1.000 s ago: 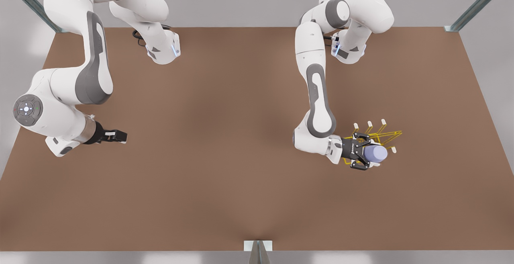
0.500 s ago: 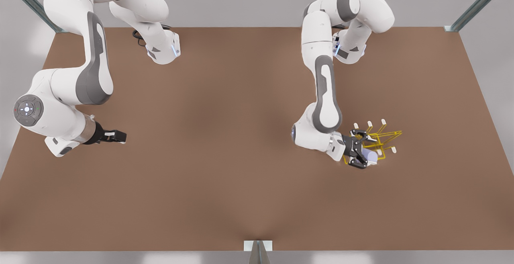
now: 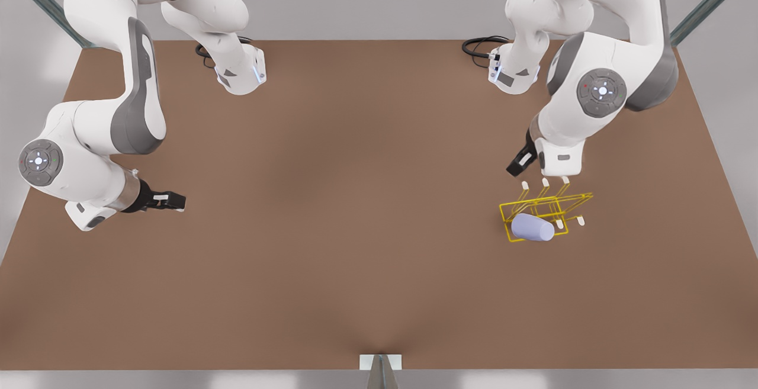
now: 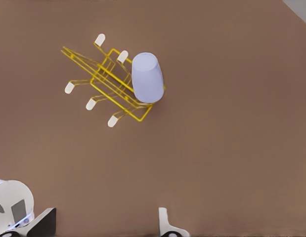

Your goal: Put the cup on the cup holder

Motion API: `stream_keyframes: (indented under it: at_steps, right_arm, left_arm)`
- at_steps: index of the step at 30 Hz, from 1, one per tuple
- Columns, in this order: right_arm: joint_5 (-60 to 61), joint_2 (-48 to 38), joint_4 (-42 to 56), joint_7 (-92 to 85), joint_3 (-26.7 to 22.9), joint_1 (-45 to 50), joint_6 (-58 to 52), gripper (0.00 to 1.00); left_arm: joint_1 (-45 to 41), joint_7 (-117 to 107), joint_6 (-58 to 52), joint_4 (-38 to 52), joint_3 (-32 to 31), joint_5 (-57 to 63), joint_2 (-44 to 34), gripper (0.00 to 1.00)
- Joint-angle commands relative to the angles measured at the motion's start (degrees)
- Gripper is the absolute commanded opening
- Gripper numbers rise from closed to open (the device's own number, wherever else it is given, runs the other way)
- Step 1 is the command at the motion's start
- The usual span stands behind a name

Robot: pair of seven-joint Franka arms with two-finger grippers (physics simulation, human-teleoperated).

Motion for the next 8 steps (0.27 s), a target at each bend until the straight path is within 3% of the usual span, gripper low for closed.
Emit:
stream_keyframes:
  at_steps: [1,8]
  right_arm:
    - [0.0,-0.1,-0.1,-0.3,0.0,0.0,-0.2,1.0]
    - [0.1,0.0,0.0,-0.4,0.0,-0.1,-0.2,1.0]
  left_arm:
    - [0.4,69.1,-2.2,0.6,-0.5,-0.7,-0.1,1.0]
    - [0.3,69.0,-6.6,4.1,-0.1,-0.3,2.7,1.0]
